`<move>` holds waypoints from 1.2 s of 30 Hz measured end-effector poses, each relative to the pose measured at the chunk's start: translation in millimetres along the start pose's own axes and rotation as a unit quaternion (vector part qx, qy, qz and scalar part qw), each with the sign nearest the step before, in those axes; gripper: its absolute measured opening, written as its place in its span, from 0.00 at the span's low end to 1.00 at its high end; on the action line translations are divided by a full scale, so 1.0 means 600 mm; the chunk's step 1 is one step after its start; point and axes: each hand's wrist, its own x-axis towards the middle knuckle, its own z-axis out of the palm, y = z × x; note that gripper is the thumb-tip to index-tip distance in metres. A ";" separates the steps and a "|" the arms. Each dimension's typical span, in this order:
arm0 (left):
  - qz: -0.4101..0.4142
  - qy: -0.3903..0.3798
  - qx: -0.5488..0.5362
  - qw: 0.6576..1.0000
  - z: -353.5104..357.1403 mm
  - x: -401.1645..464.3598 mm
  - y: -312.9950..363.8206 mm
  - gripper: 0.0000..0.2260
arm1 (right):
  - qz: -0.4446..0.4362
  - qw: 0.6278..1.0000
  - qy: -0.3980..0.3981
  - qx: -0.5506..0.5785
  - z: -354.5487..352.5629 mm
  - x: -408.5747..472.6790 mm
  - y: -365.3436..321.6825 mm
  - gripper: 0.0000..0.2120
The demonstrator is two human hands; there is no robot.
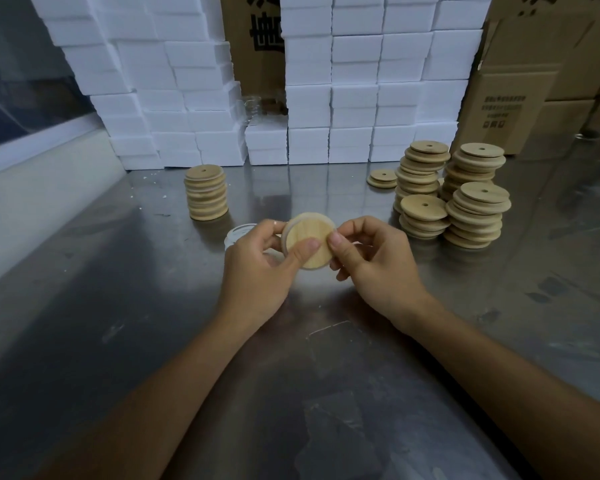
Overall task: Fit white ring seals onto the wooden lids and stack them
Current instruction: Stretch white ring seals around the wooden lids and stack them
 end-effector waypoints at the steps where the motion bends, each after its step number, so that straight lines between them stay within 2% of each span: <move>1: 0.010 0.010 0.048 0.999 0.000 -0.001 -0.001 0.12 | -0.022 0.999 0.009 -0.027 0.001 -0.001 0.001 0.03; 4: 0.042 0.013 0.168 0.985 0.000 -0.005 0.005 0.11 | -0.113 0.986 0.023 -0.118 0.004 -0.004 0.000 0.04; 8: 0.039 0.001 0.254 0.966 0.005 -0.007 0.013 0.15 | -0.219 0.955 0.042 -0.194 0.002 -0.003 -0.002 0.03; 13: 0.028 0.001 0.281 0.959 0.001 -0.006 0.022 0.14 | -0.261 0.936 0.054 -0.229 -0.001 0.002 -0.002 0.03; 17: 0.055 -0.006 0.194 0.979 -0.007 -0.001 0.011 0.07 | -0.262 0.938 0.055 -0.222 -0.002 0.002 -0.001 0.03; 21: 0.089 -0.008 0.145 0.985 -0.015 0.007 -0.002 0.10 | -0.213 0.957 0.069 -0.184 -0.001 0.000 0.001 0.04; 26: 0.076 -0.007 0.056 0.995 -0.012 0.008 -0.005 0.11 | -0.066 0.987 0.099 -0.109 -0.005 0.005 0.007 0.04; 29: -0.020 0.022 -0.037 0.999 -0.015 0.015 -0.008 0.11 | -0.005 0.989 0.124 -0.083 -0.012 0.013 0.010 0.06; 32: -0.128 0.067 -0.118 0.982 -0.029 0.032 -0.018 0.10 | 0.039 0.988 0.134 -0.066 -0.017 0.017 0.012 0.07; 36: -0.191 0.145 -0.203 0.949 -0.051 0.073 -0.026 0.11 | 0.068 0.986 0.143 -0.044 -0.018 0.020 0.017 0.07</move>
